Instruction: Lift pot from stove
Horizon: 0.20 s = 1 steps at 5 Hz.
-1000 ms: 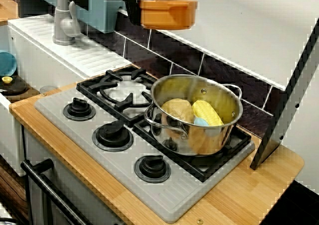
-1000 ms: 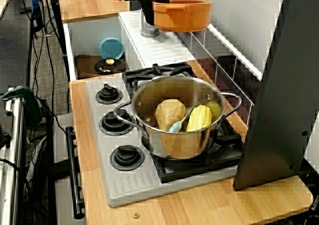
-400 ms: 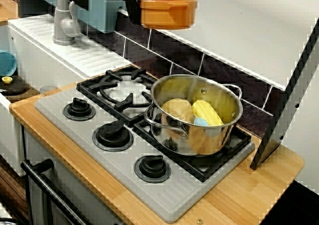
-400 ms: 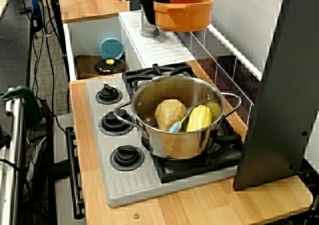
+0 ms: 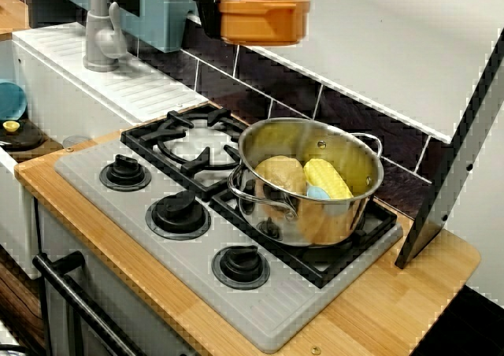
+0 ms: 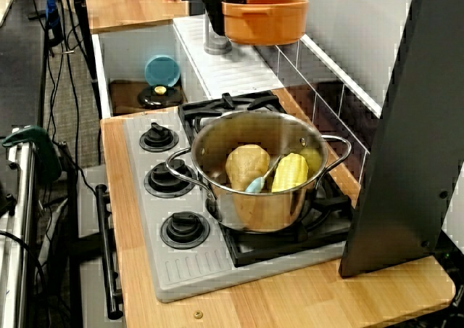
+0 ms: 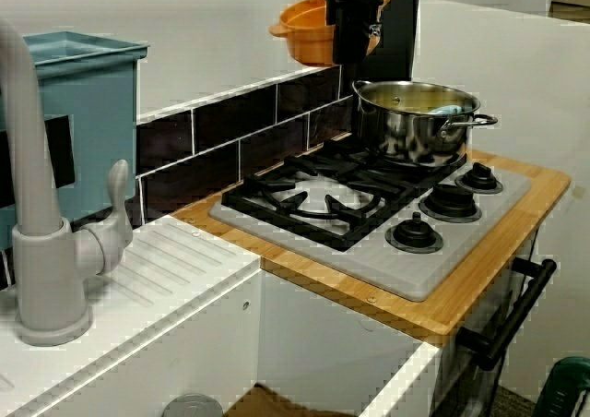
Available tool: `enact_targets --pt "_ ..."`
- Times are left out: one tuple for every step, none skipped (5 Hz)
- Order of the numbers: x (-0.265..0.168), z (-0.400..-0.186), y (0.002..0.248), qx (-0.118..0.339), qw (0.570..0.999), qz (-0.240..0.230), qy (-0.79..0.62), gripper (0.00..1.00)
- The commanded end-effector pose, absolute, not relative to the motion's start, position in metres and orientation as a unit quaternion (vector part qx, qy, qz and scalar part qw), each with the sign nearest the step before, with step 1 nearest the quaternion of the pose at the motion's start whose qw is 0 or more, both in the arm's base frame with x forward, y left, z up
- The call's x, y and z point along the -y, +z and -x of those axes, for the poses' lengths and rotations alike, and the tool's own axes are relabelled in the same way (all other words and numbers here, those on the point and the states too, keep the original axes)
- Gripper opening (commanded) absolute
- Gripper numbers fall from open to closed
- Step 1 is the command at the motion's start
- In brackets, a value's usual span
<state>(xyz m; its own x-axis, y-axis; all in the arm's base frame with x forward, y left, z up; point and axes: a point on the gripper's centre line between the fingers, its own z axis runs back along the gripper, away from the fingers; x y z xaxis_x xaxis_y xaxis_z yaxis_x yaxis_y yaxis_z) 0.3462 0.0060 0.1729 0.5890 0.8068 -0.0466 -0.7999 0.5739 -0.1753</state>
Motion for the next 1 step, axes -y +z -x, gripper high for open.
enact_targets --pt "-0.0083 -0.3424 0.2074 0.066 0.883 0.11 0.451 0.0"
